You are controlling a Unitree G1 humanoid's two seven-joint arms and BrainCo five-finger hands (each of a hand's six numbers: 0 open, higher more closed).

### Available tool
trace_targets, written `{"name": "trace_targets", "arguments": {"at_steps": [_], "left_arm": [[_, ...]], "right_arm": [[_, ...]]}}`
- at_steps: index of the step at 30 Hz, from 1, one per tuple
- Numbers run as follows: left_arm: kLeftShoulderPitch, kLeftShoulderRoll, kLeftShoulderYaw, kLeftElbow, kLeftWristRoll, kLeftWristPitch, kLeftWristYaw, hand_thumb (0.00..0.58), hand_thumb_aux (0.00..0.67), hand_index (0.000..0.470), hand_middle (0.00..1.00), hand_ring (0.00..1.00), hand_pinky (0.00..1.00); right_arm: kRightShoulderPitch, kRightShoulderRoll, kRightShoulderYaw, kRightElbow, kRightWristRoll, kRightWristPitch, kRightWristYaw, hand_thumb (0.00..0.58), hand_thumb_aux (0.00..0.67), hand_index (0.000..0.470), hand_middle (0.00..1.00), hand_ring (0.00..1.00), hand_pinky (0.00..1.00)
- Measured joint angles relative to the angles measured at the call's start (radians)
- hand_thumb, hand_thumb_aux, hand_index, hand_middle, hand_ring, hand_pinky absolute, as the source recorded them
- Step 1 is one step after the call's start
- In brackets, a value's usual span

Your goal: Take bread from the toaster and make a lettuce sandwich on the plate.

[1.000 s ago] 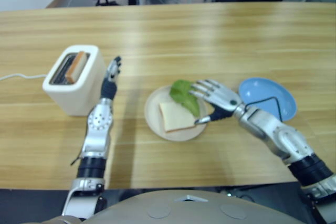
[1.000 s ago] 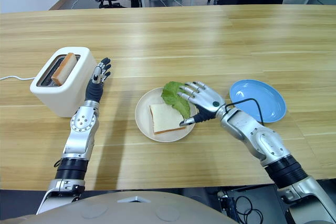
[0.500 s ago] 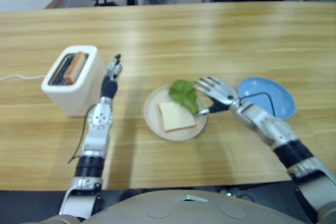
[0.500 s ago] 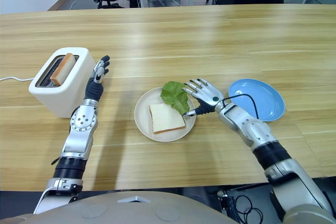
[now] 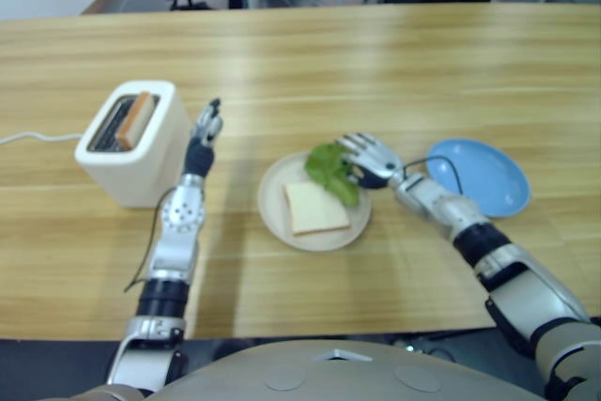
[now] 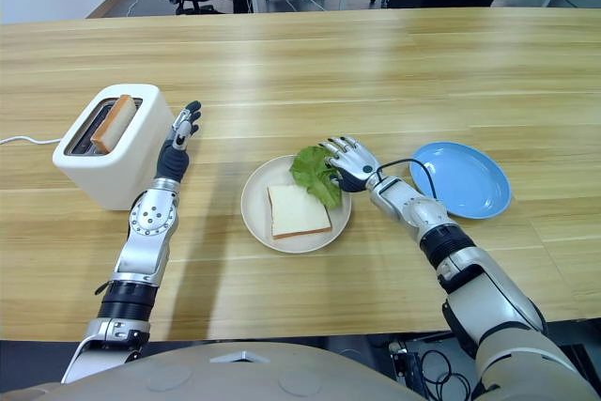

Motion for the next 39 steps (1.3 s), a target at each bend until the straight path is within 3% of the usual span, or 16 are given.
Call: {"name": "trace_targets", "arguments": {"at_steps": [9, 12, 13, 14, 37, 39], "left_arm": [[0.006, -0.001, -0.002, 0.0, 0.01, 0.0, 0.0, 0.0, 0.0, 0.0, 0.0, 0.0, 0.0], [0.006, -0.001, -0.002, 0.0, 0.013, 0.0, 0.0, 0.0, 0.0, 0.0, 0.0, 0.0, 0.0], [0.006, -0.001, -0.002, 0.0, 0.014, 0.0, 0.0, 0.0, 0.0, 0.0, 0.0, 0.0, 0.0], [0.006, -0.001, -0.002, 0.0, 0.014, 0.0, 0.0, 0.0, 0.0, 0.0, 0.0, 0.0, 0.0], [0.011, -0.002, -0.003, 0.007, 0.017, -0.001, 0.01, 0.0, 0.0, 0.0, 0.0, 0.0, 0.0], [0.012, -0.002, -0.003, 0.01, 0.017, -0.002, 0.013, 0.0, 0.0, 0.0, 0.0, 0.0, 0.0]], "right_arm": [[0.016, 0.003, 0.035, -0.026, 0.017, 0.013, -0.002, 0.536, 0.486, 0.334, 0.0, 0.0, 0.0], [0.017, 0.002, 0.036, -0.029, 0.02, 0.015, -0.001, 0.551, 0.52, 0.357, 0.0, 0.0, 0.0], [0.017, 0.002, 0.036, -0.029, 0.021, 0.016, 0.0, 0.58, 0.652, 0.447, 0.0, 0.0, 0.0], [0.018, 0.002, 0.036, -0.03, 0.021, 0.016, 0.0, 0.58, 0.67, 0.46, 0.0, 0.0, 0.0], [0.094, -0.068, 0.002, -0.213, 0.088, 0.029, 0.055, 0.58, 0.67, 0.46, 0.0, 0.0, 0.0], [0.102, -0.083, -0.014, -0.254, 0.101, 0.032, 0.064, 0.58, 0.67, 0.46, 0.04, 0.04, 0.04]]}}
